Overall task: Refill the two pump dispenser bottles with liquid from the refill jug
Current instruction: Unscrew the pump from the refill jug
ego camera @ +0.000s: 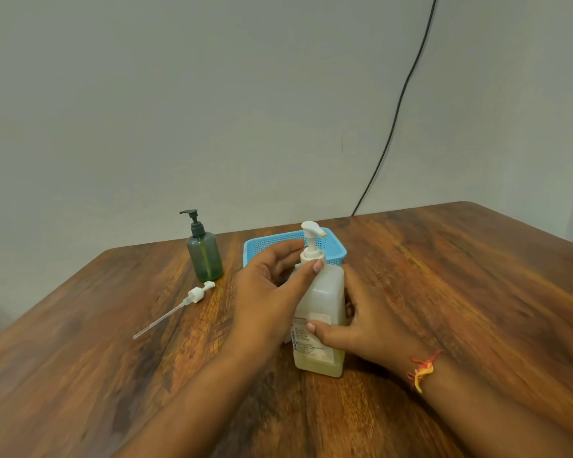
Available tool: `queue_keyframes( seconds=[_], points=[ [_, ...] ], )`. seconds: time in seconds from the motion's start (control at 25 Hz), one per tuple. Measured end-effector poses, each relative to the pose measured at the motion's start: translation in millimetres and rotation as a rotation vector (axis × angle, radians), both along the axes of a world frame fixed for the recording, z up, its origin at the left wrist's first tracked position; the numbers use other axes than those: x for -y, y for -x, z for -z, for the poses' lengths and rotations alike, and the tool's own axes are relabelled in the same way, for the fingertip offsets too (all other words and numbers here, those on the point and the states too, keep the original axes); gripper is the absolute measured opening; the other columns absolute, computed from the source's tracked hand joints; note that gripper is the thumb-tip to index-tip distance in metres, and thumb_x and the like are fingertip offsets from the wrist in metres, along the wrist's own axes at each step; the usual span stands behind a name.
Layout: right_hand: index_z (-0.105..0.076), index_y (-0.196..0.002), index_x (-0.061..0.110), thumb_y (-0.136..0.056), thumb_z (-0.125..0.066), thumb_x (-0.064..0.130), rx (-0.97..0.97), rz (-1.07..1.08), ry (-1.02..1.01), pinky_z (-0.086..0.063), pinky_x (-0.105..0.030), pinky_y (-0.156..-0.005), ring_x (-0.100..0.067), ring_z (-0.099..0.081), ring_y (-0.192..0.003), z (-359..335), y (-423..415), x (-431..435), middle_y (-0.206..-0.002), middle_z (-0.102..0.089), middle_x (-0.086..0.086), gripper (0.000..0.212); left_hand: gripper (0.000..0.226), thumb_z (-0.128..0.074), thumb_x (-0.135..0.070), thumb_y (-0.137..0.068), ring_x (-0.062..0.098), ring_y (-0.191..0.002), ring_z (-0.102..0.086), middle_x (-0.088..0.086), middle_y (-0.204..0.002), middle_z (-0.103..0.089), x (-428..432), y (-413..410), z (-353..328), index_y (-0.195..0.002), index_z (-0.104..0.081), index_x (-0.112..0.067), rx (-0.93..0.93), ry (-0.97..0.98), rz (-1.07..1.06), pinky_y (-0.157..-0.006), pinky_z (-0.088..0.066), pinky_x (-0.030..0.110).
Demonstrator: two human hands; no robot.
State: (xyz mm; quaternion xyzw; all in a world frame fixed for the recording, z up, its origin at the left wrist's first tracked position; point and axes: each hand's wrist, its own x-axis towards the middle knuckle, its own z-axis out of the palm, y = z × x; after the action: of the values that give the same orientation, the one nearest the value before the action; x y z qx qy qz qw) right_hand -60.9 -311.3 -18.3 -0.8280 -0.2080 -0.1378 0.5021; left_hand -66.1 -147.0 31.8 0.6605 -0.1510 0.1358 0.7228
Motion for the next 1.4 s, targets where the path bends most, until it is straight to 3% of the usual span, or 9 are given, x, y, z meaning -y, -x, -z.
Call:
queue_keyframes(
  seconds=[0.16,0.28,0.44,0.64,0.8,0.92,1.04,1.24,1.4],
  points=[
    [-0.034,-0.135,0.055,-0.065,-0.08,0.06,0.016,0.005,0.066,-0.061,-0.028,-0.079,0.003,-0.064,-0.104,1.0,0.0,-4.7,-0.121,-0.061,0.025,0.084,0.037,-0.082,-0.014,-0.081,0.011,-0.1,-0.074,-0.001,-0.108,-0.078,2.3,3.5,0.3,-0.116,-0.071,-0.014,0.031,-0.076,-0.081,-0.084,-0.062,0.032],
    [-0.037,-0.139,0.041,-0.065,-0.079,0.059,0.017,-0.006,0.07,-0.061,-0.028,-0.077,0.002,-0.064,-0.102,1.3,-0.7,-3.0,-0.121,-0.061,0.022,0.087,0.043,-0.086,-0.034,-0.077,0.009,-0.1,-0.072,-0.005,-0.109,-0.075,8.5,1.9,-1.3,-0.116,-0.071,-0.022,0.024,-0.204,-0.164,-0.085,-0.063,0.039],
    [-0.032,-0.139,0.046,-0.067,-0.082,0.053,0.01,-0.012,0.064,-0.061,-0.029,-0.078,0.001,-0.064,-0.105,1.9,-2.0,-1.7,-0.124,-0.059,0.024,0.088,0.047,-0.083,-0.055,-0.067,0.009,-0.098,-0.072,-0.007,-0.105,-0.075,11.2,5.0,-2.2,-0.104,-0.07,-0.029,0.028,-0.265,-0.19,-0.084,-0.062,0.041],
    [-0.034,-0.139,0.047,-0.069,-0.085,0.048,0.006,-0.022,0.033,-0.061,-0.028,-0.078,0.003,-0.064,-0.103,0.8,-3.4,1.6,-0.123,-0.059,0.025,0.086,0.023,-0.076,-0.023,-0.088,0.008,-0.093,-0.072,-0.002,-0.101,-0.075,12.1,10.9,-1.5,-0.106,-0.063,-0.017,0.01,-0.177,-0.168,-0.075,-0.061,0.024],
    [-0.036,-0.137,0.046,-0.068,-0.082,0.054,0.002,-0.017,0.032,-0.061,-0.028,-0.078,0.001,-0.065,-0.102,1.3,-3.4,3.9,-0.123,-0.06,0.023,0.083,0.037,-0.084,-0.024,-0.081,0.007,-0.094,-0.074,-0.003,-0.104,-0.076,17.1,7.6,-6.7,-0.112,-0.066,-0.018,-0.003,-0.157,-0.144,-0.078,-0.062,0.026],
    [-0.031,-0.135,0.051,-0.069,-0.082,0.055,-0.005,-0.014,0.042,-0.061,-0.027,-0.081,0.001,-0.063,-0.105,1.4,-2.8,3.4,-0.127,-0.057,0.023,0.084,0.028,-0.086,-0.032,-0.076,0.006,-0.089,-0.074,-0.008,-0.096,-0.078,19.9,7.0,-10.2,-0.099,-0.072,-0.027,-0.025,-0.218,-0.138,-0.071,-0.061,0.024],
    [-0.031,-0.135,0.052,-0.069,-0.081,0.054,-0.008,-0.013,0.037,-0.061,-0.027,-0.08,0.0,-0.064,-0.104,0.2,-2.1,4.3,-0.124,-0.059,0.023,0.083,0.045,-0.087,-0.044,-0.066,0.012,-0.091,-0.074,-0.002,-0.098,-0.076,19.1,8.4,-8.1,-0.101,-0.069,-0.021,-0.027,-0.224,-0.158,-0.076,-0.062,0.032],
    [-0.034,-0.143,0.042,-0.073,-0.085,0.043,-0.017,-0.021,-0.008,-0.059,-0.02,-0.077,0.002,-0.064,-0.105,-0.7,-3.5,6.1,-0.125,-0.059,0.021,0.087,0.03,-0.079,-0.015,-0.086,0.01,-0.099,-0.074,0.001,-0.108,-0.076,13.8,9.8,-5.7,-0.11,-0.061,-0.016,-0.04,-0.165,-0.11,-0.082,-0.062,0.032],
    [-0.035,-0.142,0.041,-0.074,-0.085,0.044,-0.031,-0.029,-0.026,-0.058,-0.02,-0.078,0.002,-0.064,-0.104,0.6,-3.6,7.9,-0.122,-0.061,0.022,0.085,0.035,-0.08,-0.015,-0.083,0.01,-0.103,-0.074,-0.001,-0.11,-0.078,16.8,8.9,-10.0,-0.116,-0.066,-0.016,-0.036,-0.101,-0.075,-0.086,-0.062,0.033]
  ],
)
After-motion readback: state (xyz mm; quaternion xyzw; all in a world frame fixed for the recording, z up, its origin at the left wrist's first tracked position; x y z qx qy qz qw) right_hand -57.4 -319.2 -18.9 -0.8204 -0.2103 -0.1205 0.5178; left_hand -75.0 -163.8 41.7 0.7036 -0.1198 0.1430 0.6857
